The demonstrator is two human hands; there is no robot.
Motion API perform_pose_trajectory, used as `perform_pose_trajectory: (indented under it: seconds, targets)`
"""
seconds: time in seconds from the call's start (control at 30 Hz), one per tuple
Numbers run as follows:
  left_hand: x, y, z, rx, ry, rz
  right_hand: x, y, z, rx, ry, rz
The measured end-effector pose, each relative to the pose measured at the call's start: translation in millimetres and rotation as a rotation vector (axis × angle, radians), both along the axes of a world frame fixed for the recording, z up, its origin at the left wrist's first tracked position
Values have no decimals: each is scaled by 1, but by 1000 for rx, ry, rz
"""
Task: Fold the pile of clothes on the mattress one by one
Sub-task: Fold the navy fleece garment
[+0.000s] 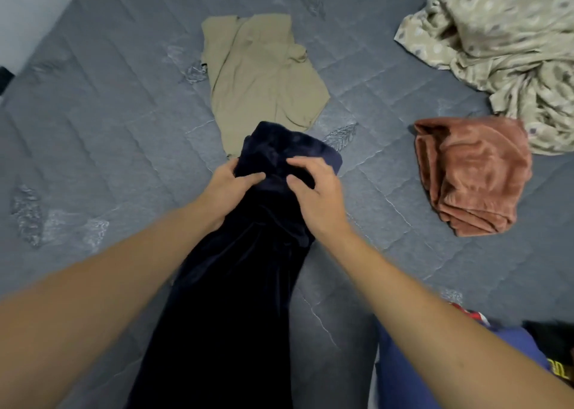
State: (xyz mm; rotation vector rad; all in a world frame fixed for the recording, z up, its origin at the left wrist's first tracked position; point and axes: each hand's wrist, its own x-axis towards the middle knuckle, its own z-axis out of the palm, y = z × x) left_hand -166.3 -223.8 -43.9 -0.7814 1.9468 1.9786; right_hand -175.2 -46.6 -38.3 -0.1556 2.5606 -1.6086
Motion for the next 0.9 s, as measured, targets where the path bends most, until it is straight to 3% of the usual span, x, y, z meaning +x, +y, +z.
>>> perform_pose_trajectory:
  seconds: [0.03,0.1,0.17,0.23,0.27,0.3,0.37,0.47,0.63,0.73,0.9]
  targets:
    - [-1,-12,-10,-92,-14,-6,0,-5,-10,217,119,-25]
    - [-1,-30,-27,-383,-47,-25,0,-15,-32,474,148,24]
    - [2,-37,-38,-764,109,-114,1,-24,-58,635,121,178]
    - [8,-37,-52,-1037,373,-416,3,-32,-83,727,142,255]
    - [9,-37,-62,-1100,420,-604,3,-35,-93,756,155,255]
    - [9,-38,-76,-1116,390,-750,3,-38,-103,780,169,246]
    - [5,-44,-105,-1093,289,-851,3,-43,-120,817,194,228]
    - [-1,-51,-129,-1118,312,-857,1,-47,-134,829,213,198]
    - [14,-54,-118,-1152,414,-806,18,-48,-115,794,187,163]
    - [57,-62,-108,-1132,435,-747,67,-41,-98,723,116,142]
    - [194,-79,-116,-1039,218,-778,192,-25,-106,705,-44,191]
